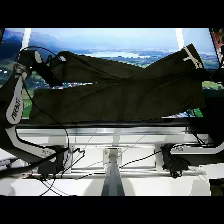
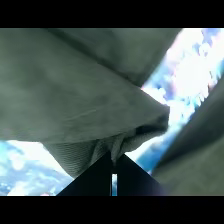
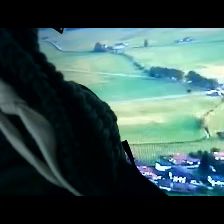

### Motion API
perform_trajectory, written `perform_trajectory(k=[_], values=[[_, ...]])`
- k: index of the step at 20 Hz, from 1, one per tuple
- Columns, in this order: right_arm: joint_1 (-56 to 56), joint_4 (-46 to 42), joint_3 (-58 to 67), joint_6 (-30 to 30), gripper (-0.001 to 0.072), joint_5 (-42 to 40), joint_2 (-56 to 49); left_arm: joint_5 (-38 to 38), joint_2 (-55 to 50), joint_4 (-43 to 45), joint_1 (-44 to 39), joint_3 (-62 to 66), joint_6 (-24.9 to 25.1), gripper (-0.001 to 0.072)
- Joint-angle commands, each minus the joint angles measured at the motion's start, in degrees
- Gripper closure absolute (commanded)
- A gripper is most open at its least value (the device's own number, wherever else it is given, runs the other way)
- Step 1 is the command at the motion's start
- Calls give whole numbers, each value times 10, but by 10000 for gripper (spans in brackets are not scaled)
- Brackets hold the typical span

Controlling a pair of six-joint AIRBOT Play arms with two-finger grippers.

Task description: Fold the clothes and pants, and hang the long-sleeved shirts on hangers.

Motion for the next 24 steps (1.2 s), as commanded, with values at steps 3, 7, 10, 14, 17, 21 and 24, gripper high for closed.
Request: perform_trajectory(k=[3,7,10,14,17,21,24], values=[[0,8,1,0,661,3,0,201,86,-340,51,12,-54,688],[0,5,1,0,661,2,0,305,141,-645,160,12,-86,688],[0,4,1,0,662,2,0,226,148,-596,229,12,-175,688],[0,-52,0,46,662,-15,-9,97,143,-309,276,-17,-407,688],[1,-69,-1,87,662,-12,-17,69,143,-235,285,-51,-444,687],[11,23,1,117,663,-12,-18,96,138,-275,262,-60,-443,687],[18,133,9,117,663,-49,-18,196,153,-442,253,-58,-423,687]])
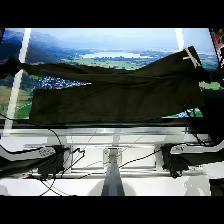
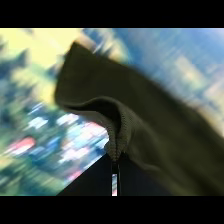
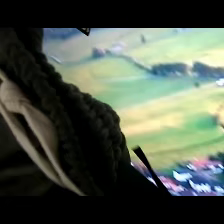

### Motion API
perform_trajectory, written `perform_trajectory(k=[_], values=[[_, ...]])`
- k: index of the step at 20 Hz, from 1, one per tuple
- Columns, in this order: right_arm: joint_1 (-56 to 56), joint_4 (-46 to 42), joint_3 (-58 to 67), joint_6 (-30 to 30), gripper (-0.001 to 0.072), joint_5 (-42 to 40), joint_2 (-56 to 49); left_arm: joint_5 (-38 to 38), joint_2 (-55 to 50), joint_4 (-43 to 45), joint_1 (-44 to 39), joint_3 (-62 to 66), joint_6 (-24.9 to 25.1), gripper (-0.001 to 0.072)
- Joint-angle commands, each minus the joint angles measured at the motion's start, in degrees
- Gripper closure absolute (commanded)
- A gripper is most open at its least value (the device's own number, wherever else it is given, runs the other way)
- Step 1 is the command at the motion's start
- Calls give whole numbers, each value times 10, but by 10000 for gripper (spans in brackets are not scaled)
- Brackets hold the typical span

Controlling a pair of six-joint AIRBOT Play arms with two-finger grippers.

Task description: Fold the clothes and pants, and hang the long-sleeved shirts on hangers.

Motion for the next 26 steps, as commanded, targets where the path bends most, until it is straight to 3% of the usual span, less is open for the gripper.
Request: perform_trajectory(k=[1,2,4,6,7,9,10,15,23,26], values=[[6,128,13,12,663,-38,-1,92,19,-184,-7,0,50,687],[6,137,22,13,663,-44,-1,96,32,-244,-7,7,119,687],[5,117,34,19,664,-49,-1,97,71,-275,-9,18,229,687],[5,66,34,67,664,-63,-2,132,120,-222,-9,18,268,688],[6,31,34,95,665,-70,-5,146,135,-144,-8,14,236,690],[6,-20,34,159,664,-66,-25,124,127,55,0,-25,53,689],[6,-26,34,175,665,-56,-37,103,114,120,0,-58,-6,688],[32,-18,34,176,663,-40,-77,122,39,131,-26,-196,-2,687],[47,-22,34,176,662,-110,-80,184,5,125,-32,-196,-13,686],[47,-13,34,176,662,-153,-80,236,5,59,-34,-180,-12,686]])
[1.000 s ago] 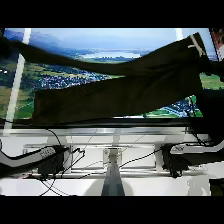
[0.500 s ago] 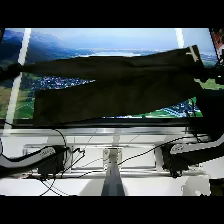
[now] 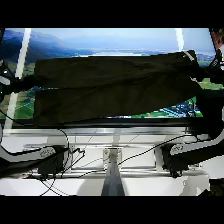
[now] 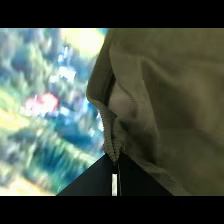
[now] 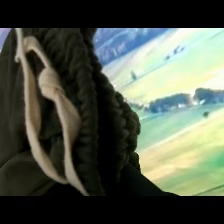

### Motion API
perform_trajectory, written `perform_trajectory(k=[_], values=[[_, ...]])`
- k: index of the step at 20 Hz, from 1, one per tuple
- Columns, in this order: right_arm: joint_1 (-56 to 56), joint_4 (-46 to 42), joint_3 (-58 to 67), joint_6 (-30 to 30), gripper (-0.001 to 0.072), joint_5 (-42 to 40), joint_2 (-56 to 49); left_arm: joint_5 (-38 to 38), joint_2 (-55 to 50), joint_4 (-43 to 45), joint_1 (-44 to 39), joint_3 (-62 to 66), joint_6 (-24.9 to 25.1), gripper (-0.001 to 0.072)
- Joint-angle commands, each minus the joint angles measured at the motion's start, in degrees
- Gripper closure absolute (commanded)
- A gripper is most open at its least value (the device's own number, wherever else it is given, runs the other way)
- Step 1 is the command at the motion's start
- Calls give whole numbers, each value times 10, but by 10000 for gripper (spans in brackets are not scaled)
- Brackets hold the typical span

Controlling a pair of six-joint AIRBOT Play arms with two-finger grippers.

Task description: Fold the clothes and pants, and hang the long-sleeved shirts on hangers.

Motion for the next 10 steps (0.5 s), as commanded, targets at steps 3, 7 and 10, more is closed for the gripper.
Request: perform_trajectory(k=[3,7,10], values=[[5,5,0,1,662,-81,-1,63,-4,-48,-1,10,-2,686],[40,-29,0,0,662,-147,-2,52,-15,-48,-1,10,-2,686],[66,-42,0,0,662,-223,-2,73,-15,-48,-1,10,-2,686]])
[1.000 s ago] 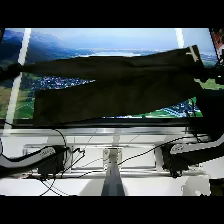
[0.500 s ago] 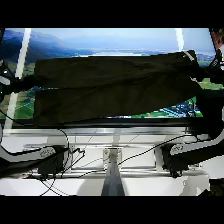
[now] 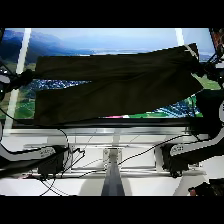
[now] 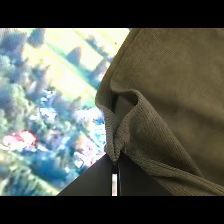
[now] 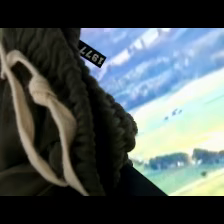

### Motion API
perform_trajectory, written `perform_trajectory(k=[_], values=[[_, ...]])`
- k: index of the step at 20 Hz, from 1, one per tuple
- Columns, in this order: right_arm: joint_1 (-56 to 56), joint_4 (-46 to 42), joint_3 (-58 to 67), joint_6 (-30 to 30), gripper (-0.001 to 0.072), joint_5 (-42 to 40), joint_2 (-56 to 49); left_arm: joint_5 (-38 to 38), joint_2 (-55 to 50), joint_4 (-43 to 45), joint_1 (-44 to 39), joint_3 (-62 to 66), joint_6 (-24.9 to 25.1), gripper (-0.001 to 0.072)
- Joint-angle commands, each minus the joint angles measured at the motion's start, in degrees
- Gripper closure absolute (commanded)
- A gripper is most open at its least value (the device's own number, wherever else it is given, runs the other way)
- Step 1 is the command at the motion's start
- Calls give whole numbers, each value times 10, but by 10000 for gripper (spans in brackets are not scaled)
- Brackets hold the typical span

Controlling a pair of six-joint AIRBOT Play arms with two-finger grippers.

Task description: Fold the clothes and pants, and hang the long-sleeved shirts on hangers.

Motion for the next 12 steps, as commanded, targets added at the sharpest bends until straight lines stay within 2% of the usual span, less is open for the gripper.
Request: perform_trajectory(k=[1,2,3,4,5,6,12], values=[[28,-23,0,-1,661,-90,0,21,-2,-4,0,1,0,686],[33,-32,0,-1,618,-94,0,23,-3,-6,0,1,0,685],[36,-43,0,-2,360,-94,0,22,-3,-6,-1,1,1,680],[37,-52,0,-2,141,-91,0,20,-3,-6,-5,1,1,488],[37,-59,1,-2,76,-82,0,23,-3,-6,-8,1,3,87],[34,-73,2,-2,76,-71,3,22,-2,-6,-8,2,3,3],[-22,-157,68,1,77,98,46,16,71,8,-5,2,3,5]])
